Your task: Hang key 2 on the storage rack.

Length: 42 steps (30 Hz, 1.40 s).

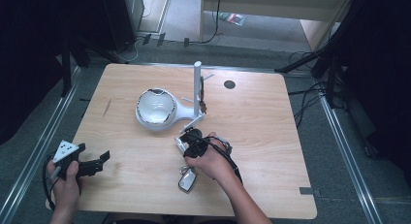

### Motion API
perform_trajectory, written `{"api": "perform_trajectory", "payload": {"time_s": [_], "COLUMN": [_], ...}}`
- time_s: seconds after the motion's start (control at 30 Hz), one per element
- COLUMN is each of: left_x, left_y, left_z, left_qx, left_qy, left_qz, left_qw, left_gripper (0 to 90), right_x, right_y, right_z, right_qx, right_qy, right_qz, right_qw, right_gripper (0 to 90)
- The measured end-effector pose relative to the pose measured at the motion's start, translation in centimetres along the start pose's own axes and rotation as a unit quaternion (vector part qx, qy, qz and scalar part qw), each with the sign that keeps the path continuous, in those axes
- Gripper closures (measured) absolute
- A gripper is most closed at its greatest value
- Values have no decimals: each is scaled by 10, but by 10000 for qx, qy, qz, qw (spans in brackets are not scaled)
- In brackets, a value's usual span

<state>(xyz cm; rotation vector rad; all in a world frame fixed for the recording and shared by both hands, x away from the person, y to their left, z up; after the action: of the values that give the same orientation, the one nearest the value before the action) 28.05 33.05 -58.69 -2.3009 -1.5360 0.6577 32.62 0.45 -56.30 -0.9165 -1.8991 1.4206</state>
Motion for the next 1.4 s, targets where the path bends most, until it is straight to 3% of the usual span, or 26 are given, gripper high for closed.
{"api": "perform_trajectory", "payload": {"time_s": [0.3,0.6,0.9,0.97,1.1,1.4], "left_x": [2,0,0,1,1,-2], "left_y": [-2,-4,-8,-8,-10,-8], "left_z": [-1,-2,-2,-2,-3,-2], "left_qx": [-133,-229,-445,-491,-537,-467], "left_qy": [-34,29,40,37,63,177], "left_qz": [-3,-38,-151,-289,-406,-334], "left_qw": [9999,9997,9989,9984,9977,9982], "left_gripper": [0,0,0,0,0,0], "right_x": [-1,-2,-16,-18,-22,-25], "right_y": [-22,-43,-51,-55,-64,-81], "right_z": [2,5,5,4,1,-8], "right_qx": [-695,-1379,-1642,-1703,-1898,-2381], "right_qy": [-1,-157,-142,-124,-58,85], "right_qz": [-364,-647,-696,-737,-841,-1132], "right_qw": [9969,9882,9839,9826,9782,9646], "right_gripper": [759,759,759,759,759,758]}}
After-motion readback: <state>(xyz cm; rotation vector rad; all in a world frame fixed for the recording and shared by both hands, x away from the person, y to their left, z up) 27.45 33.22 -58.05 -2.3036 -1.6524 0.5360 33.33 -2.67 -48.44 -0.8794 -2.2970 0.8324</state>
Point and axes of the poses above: each handheld gripper's, and its own axes: y roughly forward along the jaws, z roughly out of its underside, x roughly to its left, the point moved 7 cm from there along y, roughly forward along the jaws, and after that the axes turned 7 degrees about z, right-handed, at the moved point
